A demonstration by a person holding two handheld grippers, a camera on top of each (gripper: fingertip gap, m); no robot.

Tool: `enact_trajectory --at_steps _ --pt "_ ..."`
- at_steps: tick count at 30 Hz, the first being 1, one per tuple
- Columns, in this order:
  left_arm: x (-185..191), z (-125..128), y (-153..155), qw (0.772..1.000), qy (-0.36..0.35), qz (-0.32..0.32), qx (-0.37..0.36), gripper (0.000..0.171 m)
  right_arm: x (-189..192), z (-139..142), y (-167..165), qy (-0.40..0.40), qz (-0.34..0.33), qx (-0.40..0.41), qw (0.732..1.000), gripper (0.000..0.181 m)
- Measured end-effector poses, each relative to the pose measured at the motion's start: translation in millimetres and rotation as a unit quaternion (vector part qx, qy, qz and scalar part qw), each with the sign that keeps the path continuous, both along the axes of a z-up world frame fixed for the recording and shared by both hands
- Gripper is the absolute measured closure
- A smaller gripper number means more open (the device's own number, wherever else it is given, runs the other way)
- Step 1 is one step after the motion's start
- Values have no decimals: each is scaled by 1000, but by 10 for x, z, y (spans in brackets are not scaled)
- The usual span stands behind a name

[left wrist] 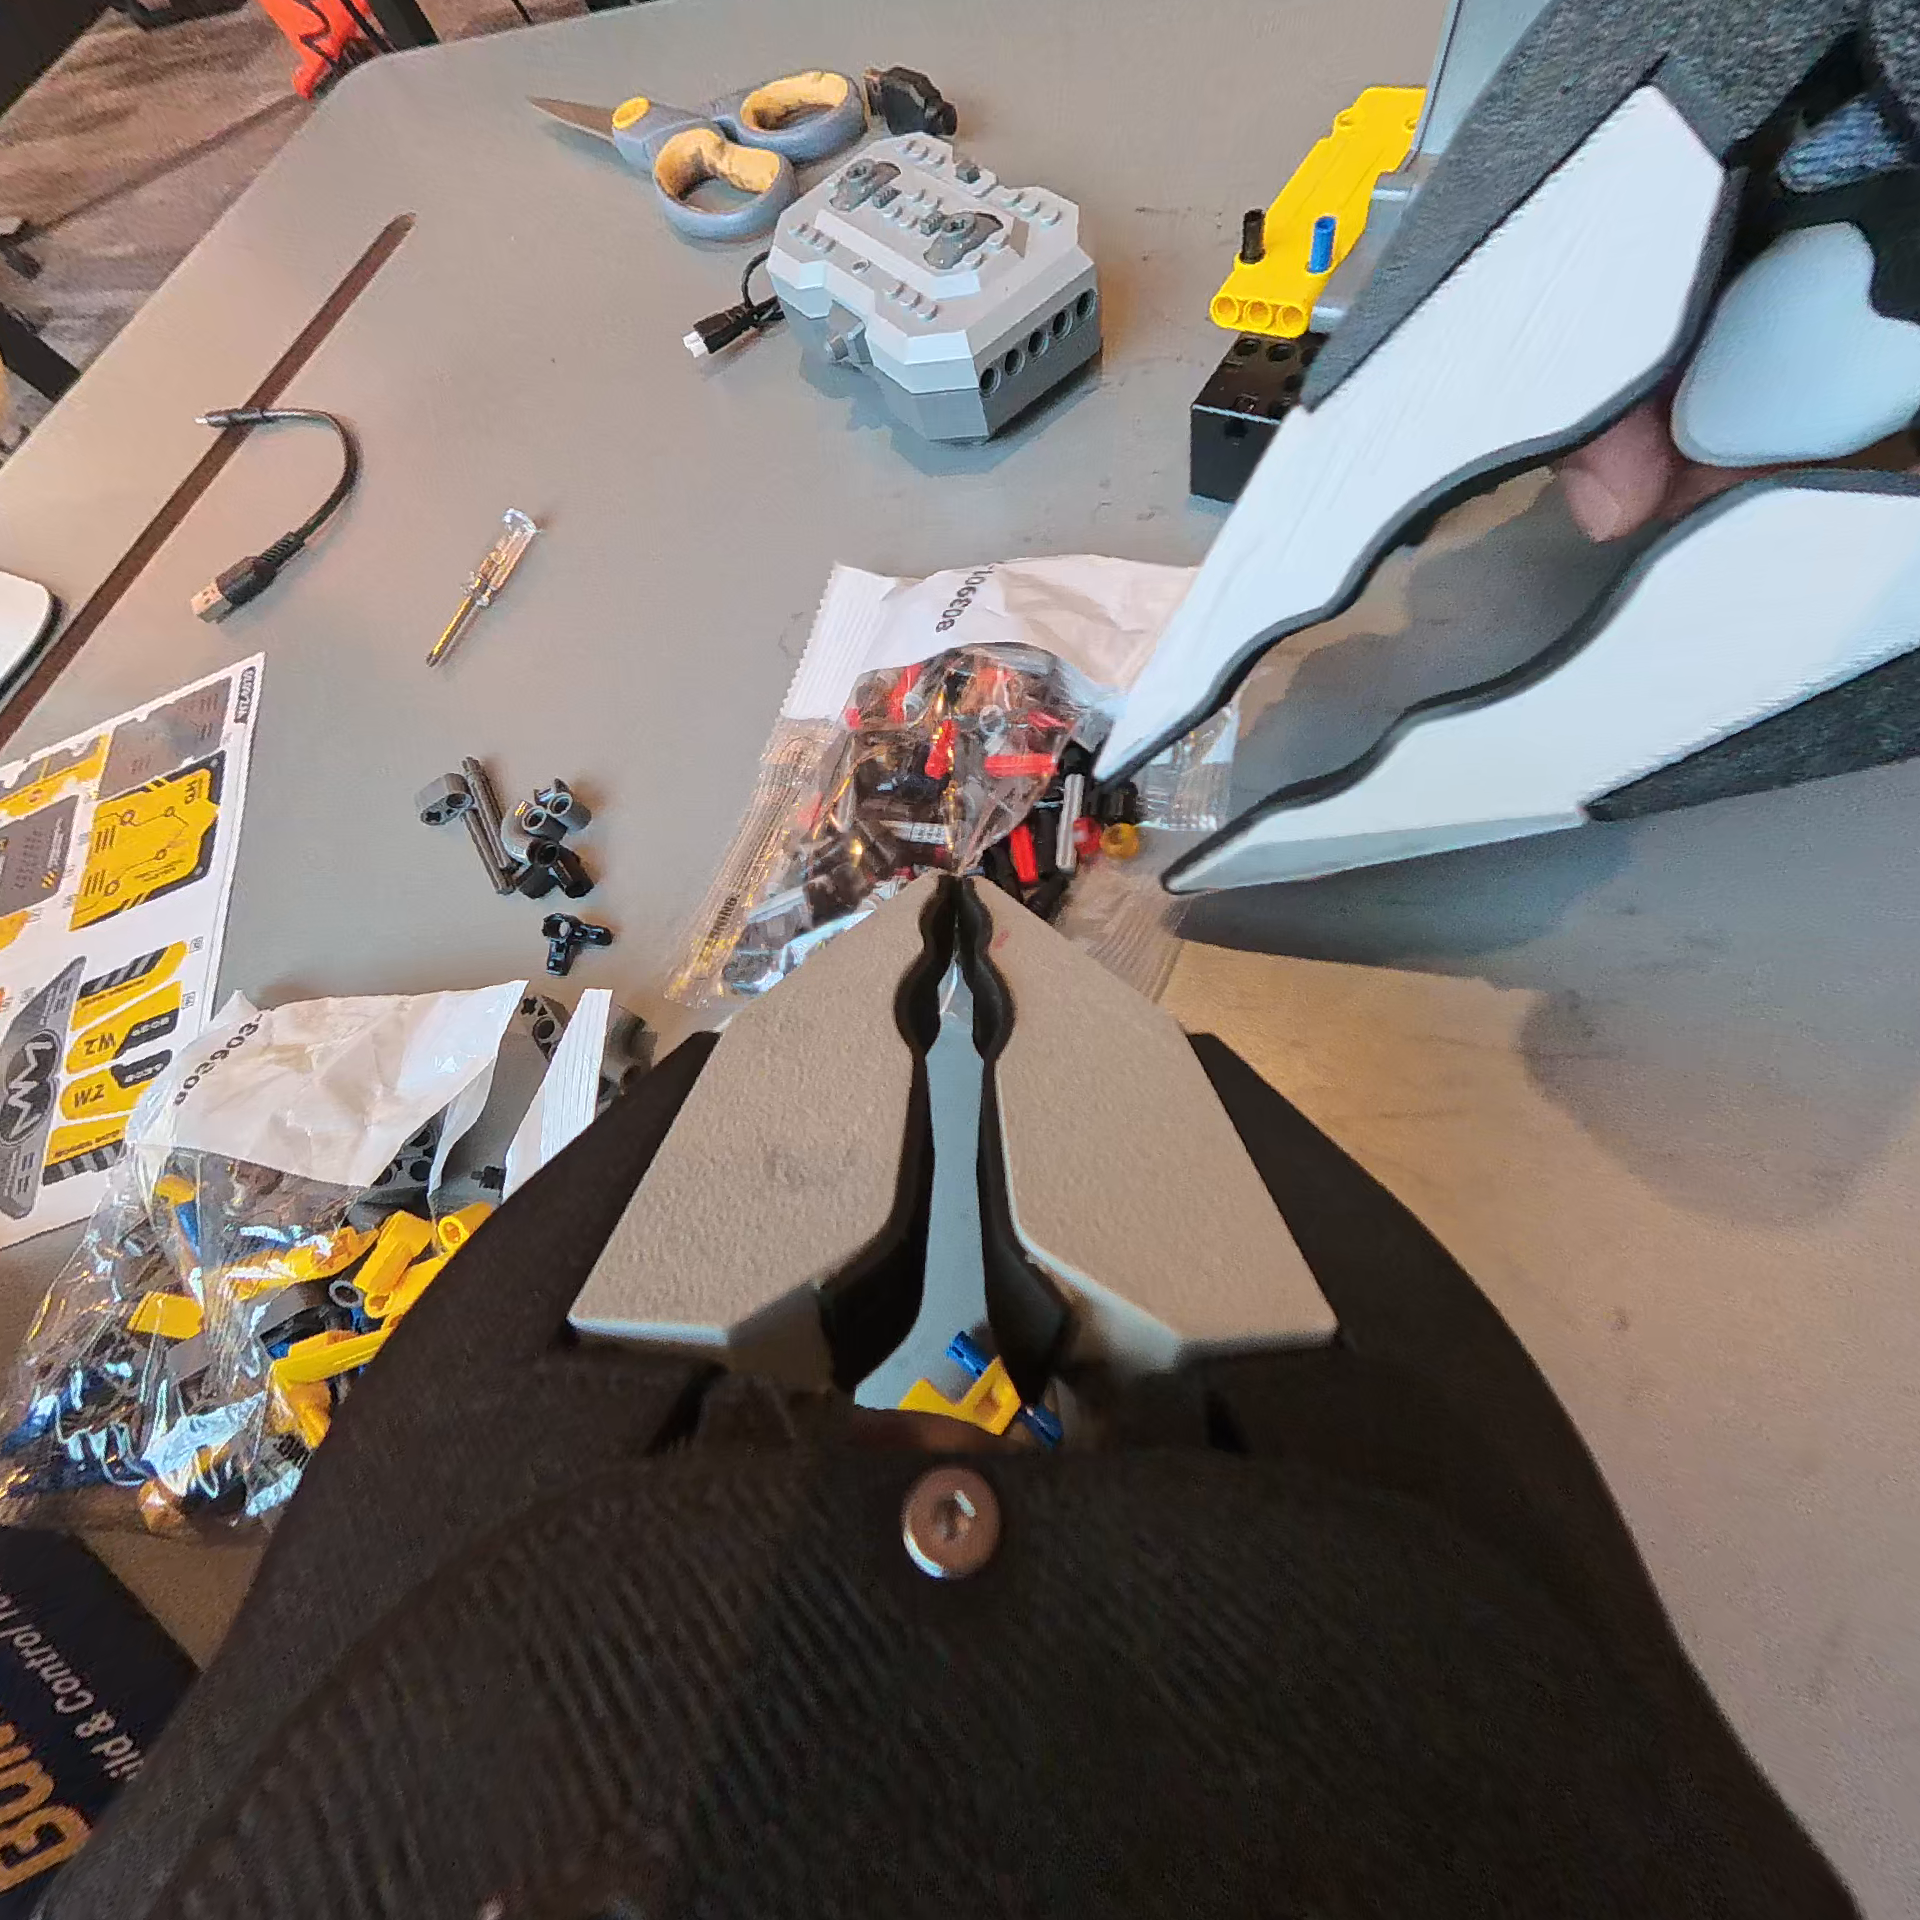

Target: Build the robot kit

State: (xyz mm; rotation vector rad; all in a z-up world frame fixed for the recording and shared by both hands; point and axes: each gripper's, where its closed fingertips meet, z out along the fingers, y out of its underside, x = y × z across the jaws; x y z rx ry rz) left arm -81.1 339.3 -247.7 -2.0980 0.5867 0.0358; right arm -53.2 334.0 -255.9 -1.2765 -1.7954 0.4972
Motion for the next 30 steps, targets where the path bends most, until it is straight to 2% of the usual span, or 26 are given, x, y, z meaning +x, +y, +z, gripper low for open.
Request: enact_trajectory --at_steps 6,14,20,23,26,30 --pt "35 -12 -4 1000 0 -8 -2 171 -89 -4 44 -2 -34 -13 999 170" --pt "124 -11 -24 1000 1 -28 -1 171 -133 -131 19 -43 -26 -17 999 172" --pt "111 -5 -14 1000 -1 -24 1 171 -137 -124 -16 -40 -15 -8 999 178" --pt "83 2 -7 1000 -2 -19 3 171 -148 16 -123 4 19 -17 1000 179" --pt "63 15 -3 1000 -12 -14 2 171 -101 163 -389 40 87 -57 994 181" --pt "48 30 5 1000 -14 -11 6 171 -26 151 -692 24 147 -64 987 181"
